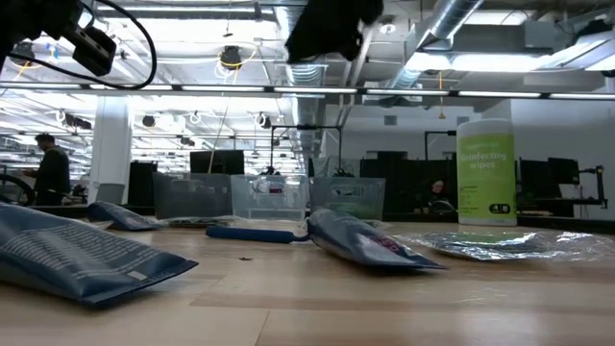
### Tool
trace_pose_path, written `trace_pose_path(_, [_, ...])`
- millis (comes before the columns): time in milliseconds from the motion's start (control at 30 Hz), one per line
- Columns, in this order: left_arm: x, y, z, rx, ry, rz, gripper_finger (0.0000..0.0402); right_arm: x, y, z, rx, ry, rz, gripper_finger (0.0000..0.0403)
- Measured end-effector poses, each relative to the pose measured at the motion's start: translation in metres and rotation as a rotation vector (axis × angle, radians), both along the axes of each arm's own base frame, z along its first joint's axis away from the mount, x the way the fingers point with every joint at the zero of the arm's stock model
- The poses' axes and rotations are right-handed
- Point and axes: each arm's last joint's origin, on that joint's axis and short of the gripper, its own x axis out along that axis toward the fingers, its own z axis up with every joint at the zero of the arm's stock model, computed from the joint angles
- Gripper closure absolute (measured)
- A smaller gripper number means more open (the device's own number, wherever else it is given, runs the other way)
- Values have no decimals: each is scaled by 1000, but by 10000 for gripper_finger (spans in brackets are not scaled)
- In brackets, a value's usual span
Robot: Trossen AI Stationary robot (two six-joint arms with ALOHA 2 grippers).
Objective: Pick & Place Travel size toiletries
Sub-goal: Put the blue razor into the white bin
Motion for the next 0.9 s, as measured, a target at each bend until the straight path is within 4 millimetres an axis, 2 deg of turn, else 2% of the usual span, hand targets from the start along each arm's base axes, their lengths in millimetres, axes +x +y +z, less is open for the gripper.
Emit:
trace_pose_path(67, [0,0,-1,8,11,-2,399,18,4,-6,-46,6,10,256])
trace_pose_path(233, [3,-2,-3,21,29,-10,399,50,11,-27,-108,158,13,205])
trace_pose_path(367, [4,-3,-4,28,38,-12,399,70,15,-46,-133,293,9,160])
trace_pose_path(500, [4,-3,-5,31,44,-9,399,84,16,-59,-120,409,16,144])
trace_pose_path(633, [5,-3,-5,33,45,-11,399,92,18,-75,-67,497,39,146])
trace_pose_path(900, [5,-4,-6,38,54,-13,399,89,14,-109,-4,683,-26,148])
